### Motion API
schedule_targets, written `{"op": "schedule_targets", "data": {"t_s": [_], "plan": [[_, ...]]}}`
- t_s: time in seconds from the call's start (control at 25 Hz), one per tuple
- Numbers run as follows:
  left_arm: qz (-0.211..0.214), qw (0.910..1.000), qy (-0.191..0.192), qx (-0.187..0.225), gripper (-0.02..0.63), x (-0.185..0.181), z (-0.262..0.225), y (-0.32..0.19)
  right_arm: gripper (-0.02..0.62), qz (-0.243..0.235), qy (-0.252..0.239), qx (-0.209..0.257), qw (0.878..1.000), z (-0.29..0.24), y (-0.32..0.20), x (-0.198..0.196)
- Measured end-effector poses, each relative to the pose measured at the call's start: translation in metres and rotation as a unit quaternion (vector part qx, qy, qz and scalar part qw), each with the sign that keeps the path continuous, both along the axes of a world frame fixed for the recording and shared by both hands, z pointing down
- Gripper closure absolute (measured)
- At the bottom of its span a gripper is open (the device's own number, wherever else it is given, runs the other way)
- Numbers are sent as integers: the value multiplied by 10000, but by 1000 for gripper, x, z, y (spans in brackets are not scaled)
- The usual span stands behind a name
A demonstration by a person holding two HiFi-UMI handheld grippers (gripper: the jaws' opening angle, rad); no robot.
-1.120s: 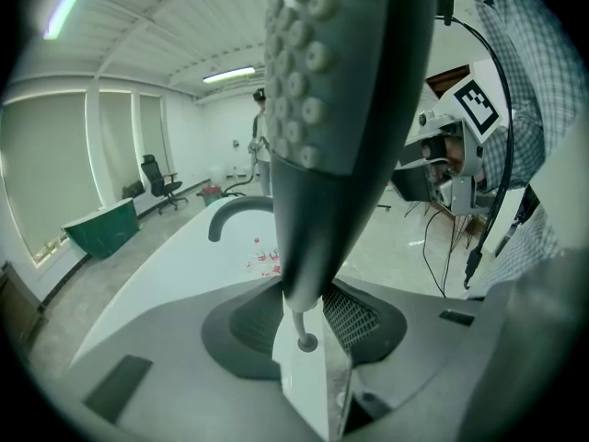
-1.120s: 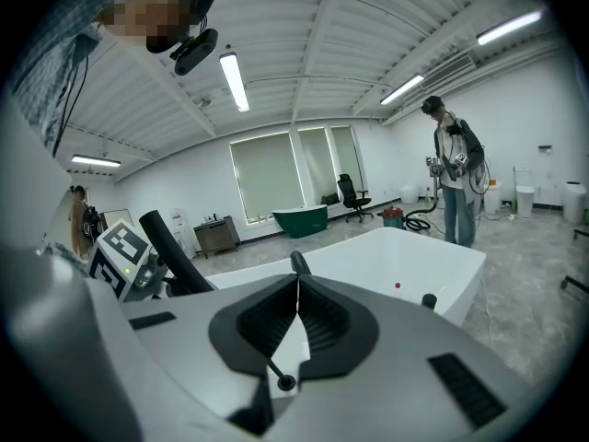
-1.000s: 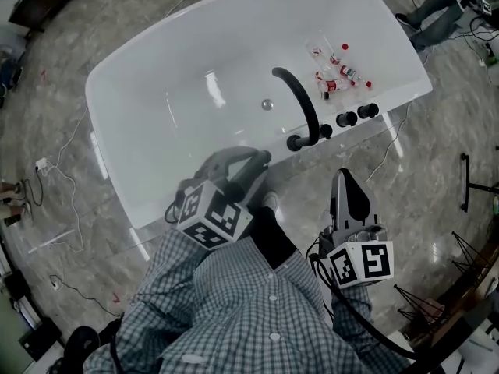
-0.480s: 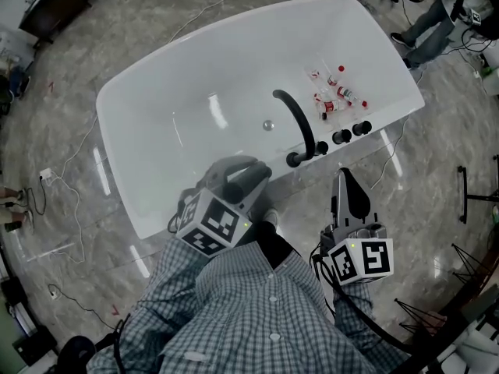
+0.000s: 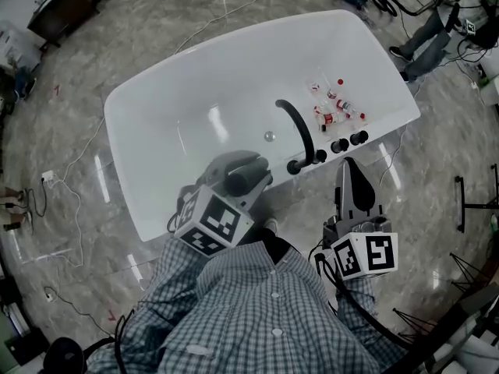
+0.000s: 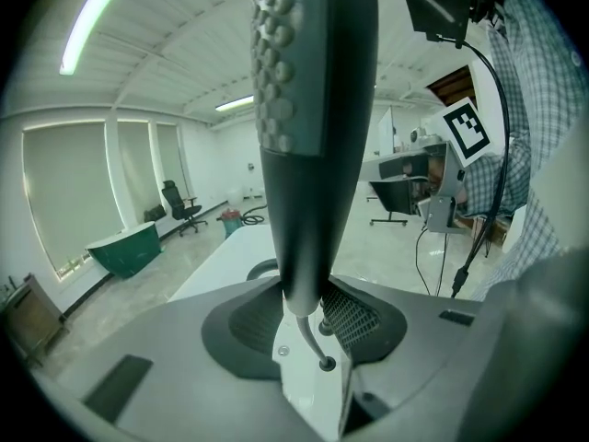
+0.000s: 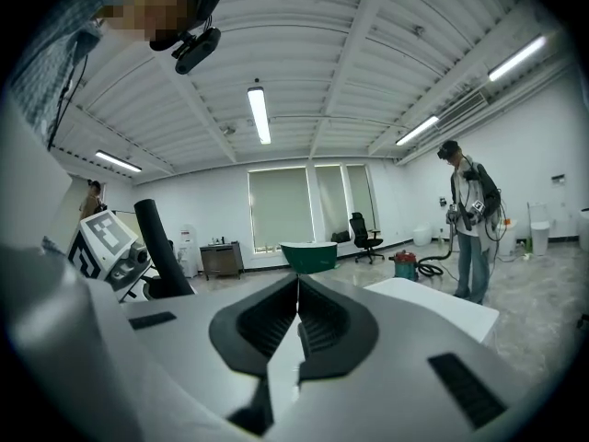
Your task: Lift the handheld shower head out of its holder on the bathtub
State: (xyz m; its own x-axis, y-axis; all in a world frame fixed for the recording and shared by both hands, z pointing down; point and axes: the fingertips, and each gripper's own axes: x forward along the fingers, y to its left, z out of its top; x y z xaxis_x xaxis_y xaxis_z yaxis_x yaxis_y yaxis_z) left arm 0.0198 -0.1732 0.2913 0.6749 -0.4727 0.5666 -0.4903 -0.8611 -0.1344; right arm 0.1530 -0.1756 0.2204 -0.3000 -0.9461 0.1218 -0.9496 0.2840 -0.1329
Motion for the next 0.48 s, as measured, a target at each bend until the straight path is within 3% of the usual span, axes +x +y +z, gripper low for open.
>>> {"op": "schedule_targets", "data": {"t_s": [0.48], "plan": [[-62,9990,210,396,474,-6,-51,-3,578,-140,132,404,9990,-45,0,-12]]}}
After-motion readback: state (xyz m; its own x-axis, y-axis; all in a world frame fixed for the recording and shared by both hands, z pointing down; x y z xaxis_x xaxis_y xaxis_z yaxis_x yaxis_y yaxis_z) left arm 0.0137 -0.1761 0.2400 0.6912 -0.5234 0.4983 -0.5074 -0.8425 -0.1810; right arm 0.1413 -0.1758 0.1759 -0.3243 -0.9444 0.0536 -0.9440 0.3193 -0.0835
